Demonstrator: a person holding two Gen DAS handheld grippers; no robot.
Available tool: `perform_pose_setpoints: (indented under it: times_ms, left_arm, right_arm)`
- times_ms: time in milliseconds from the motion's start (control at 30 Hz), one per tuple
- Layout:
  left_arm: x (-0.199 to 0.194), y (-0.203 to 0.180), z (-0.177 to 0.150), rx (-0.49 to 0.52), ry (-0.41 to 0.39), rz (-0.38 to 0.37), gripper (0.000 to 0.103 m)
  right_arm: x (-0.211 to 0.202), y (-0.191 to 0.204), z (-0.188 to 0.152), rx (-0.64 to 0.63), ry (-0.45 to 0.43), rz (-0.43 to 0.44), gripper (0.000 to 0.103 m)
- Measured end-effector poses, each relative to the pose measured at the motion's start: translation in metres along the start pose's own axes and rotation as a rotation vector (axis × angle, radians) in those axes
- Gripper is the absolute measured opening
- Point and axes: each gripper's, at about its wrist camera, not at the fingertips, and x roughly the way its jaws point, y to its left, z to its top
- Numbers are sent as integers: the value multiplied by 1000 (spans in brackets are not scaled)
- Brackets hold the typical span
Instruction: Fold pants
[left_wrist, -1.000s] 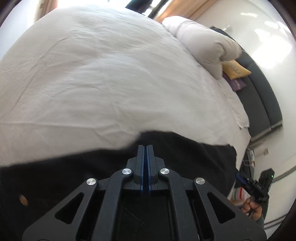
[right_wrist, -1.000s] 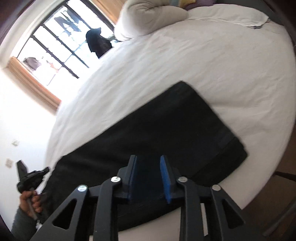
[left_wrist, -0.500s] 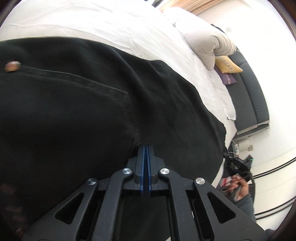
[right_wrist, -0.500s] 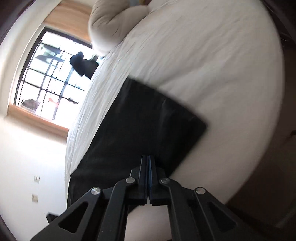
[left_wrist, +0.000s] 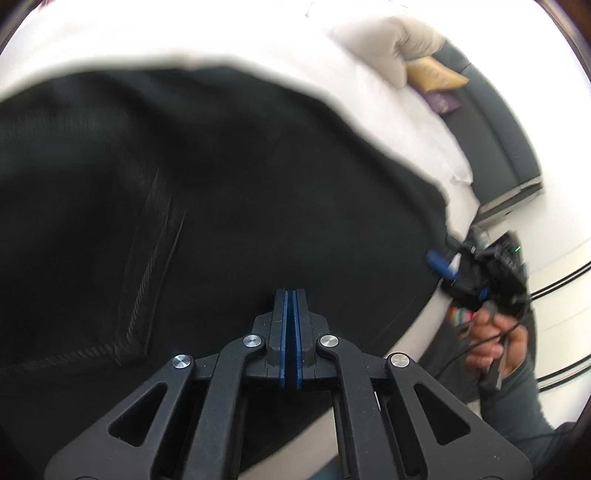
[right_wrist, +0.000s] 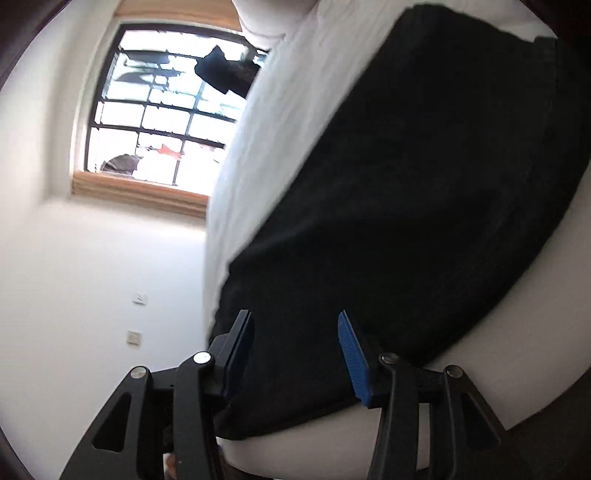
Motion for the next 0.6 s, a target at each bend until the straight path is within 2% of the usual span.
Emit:
perform_pose_setpoints:
  times_ms: [67, 100, 167, 233, 267, 333, 400, 433, 500, 600]
  left_arm:
    - [1, 2, -1, -15, -14, -27, 2]
    - [-10, 10, -2, -15, -11, -28, 2]
    - [-9, 4, 0, -11, -14, -10, 2]
    - [-9, 4, -4, -10, -22, -3, 2]
    - [-11, 5, -4, -10, -23, -1, 2]
    - [-5, 1, -5, -15, -21, 3, 2]
    - [-5, -2, -6, -17, -22, 4, 2]
    - [-14, 11, -2, -19, -21, 5, 2]
    - [-14, 12, -1, -28, -18, -2, 2]
    - [-20, 20, 0, -40, -18, -9, 2]
  right_arm:
    - [-15, -14, 1, 27, -27, 13, 29]
    - [-33, -22, 3, 49, -78, -10, 29]
    - [-79, -37, 9, 79, -221, -114, 31]
    - [-125, -53, 14, 134, -350, -146, 44]
    - [-144, -60, 17, 157, -398, -146, 54]
    - [-167, -70, 23, 195, -461, -182, 59]
    - [-176, -86, 26, 240, -464, -171, 59]
    - [-171, -91, 29, 263, -456, -169, 59]
    - [-152, -98, 37, 311, -436, -158, 59]
    - [-128, -93, 28, 348, -437, -110, 59]
